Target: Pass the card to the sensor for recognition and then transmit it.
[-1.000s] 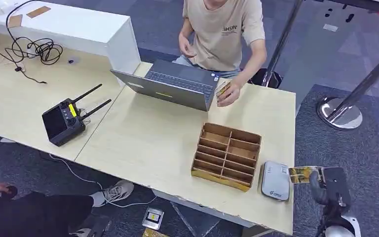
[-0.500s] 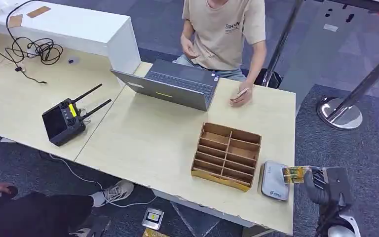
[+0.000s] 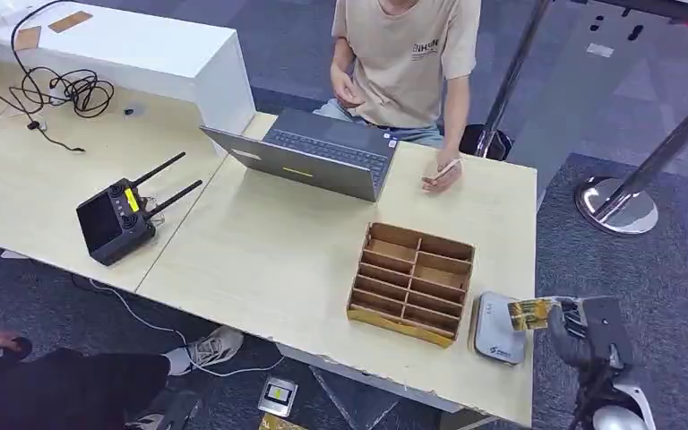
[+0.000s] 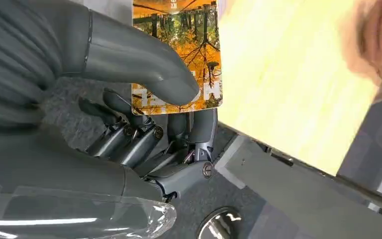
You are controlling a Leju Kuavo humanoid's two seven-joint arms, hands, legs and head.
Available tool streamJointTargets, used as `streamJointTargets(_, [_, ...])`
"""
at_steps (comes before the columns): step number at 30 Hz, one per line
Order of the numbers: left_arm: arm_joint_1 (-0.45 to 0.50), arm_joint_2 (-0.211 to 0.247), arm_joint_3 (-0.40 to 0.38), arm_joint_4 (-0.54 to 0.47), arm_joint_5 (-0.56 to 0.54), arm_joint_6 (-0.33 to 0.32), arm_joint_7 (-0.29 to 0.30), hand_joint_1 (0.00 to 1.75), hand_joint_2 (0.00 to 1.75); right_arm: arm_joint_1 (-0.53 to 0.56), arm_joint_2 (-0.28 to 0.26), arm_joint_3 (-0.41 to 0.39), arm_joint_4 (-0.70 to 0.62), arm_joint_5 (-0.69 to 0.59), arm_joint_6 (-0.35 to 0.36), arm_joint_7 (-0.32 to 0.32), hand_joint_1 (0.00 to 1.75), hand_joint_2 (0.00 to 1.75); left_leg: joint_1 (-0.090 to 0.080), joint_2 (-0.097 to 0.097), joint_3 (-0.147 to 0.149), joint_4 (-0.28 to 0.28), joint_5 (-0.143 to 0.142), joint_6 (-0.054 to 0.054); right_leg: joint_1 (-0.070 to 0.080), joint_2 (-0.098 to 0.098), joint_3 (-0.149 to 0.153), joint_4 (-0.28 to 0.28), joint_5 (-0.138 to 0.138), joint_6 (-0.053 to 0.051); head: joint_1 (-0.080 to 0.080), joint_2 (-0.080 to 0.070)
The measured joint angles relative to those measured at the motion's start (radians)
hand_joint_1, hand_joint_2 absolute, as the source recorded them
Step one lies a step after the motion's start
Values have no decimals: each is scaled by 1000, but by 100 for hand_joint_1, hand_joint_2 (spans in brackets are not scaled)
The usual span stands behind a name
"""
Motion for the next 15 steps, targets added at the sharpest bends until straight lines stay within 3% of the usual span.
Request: streamJointTargets(15, [0, 0, 0, 0, 5, 2, 0, 0, 175, 6, -45, 113, -38, 152, -52, 145, 175, 175, 0, 0, 0, 0, 0, 0, 0, 0, 0, 0, 0, 0, 0, 0])
